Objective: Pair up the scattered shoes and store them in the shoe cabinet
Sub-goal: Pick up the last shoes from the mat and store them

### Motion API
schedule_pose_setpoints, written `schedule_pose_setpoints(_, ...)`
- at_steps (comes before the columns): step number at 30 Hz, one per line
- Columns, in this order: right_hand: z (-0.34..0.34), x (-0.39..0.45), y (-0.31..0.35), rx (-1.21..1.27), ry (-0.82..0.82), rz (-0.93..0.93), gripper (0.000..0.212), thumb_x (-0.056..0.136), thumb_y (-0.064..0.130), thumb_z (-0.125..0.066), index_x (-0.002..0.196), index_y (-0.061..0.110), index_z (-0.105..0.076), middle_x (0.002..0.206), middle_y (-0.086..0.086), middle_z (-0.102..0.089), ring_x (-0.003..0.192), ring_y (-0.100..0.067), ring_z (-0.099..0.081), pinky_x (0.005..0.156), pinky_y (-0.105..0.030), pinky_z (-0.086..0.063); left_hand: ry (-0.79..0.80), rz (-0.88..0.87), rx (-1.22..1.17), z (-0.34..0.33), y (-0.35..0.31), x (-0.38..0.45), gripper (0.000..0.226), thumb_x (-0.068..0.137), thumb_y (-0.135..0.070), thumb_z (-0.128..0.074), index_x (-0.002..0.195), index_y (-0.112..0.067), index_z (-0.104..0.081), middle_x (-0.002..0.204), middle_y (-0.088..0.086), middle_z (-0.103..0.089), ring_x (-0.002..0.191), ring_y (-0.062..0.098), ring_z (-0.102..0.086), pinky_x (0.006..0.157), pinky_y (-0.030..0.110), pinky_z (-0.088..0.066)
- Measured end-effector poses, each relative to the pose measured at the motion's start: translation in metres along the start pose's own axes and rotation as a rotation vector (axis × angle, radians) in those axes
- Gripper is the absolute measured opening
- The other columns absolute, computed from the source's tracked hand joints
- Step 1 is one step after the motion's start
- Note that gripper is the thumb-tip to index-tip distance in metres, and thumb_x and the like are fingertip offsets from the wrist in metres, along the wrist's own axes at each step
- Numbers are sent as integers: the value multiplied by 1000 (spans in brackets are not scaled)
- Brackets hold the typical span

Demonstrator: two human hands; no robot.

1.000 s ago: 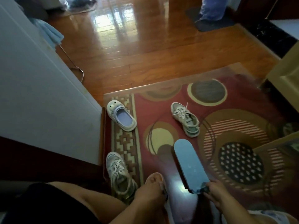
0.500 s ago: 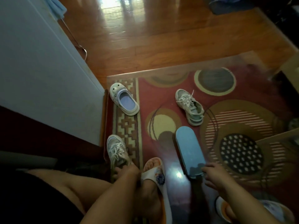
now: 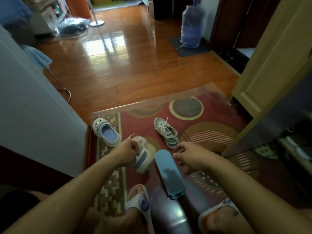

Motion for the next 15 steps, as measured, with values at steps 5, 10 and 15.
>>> schedule_pose_setpoints(5,-5,-16,20,278,-10,139,78,85,33,-74,147,42,-27,135,0,-50,107,-26,-61,63,-42,-62,-94,-538,567,37,-99,-87,15,78,-13,-63,78,-28,-60,85,-13,-56,78,6,-56,69,35,-56)
schedule_pose_setpoints(10,-40,-17,11,456,37,25,113,72,28,-82,152,46,-4,105,-4,-72,88,-26,-74,69,-57,-60,-178,-930,783,20,-149,-146,33,85,-24,-37,103,-30,-64,92,-8,-61,89,17,-59,69,38,-55)
schedule_pose_setpoints(15,-57,5,-20,662,26,-106,64,73,31,-80,129,22,-52,100,-9,-69,75,-24,-72,65,-45,-60,-229,-1080,816,-21,-144,-154,15,77,-29,-64,90,-24,-70,80,-7,-64,78,18,-62,63,33,-50)
Point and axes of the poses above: each hand's wrist, its own x-axis towards the middle knuckle, its own z-axis out of the back of the hand, y = z × x, the point moved 10 cm from there along x, towards the middle knuckle
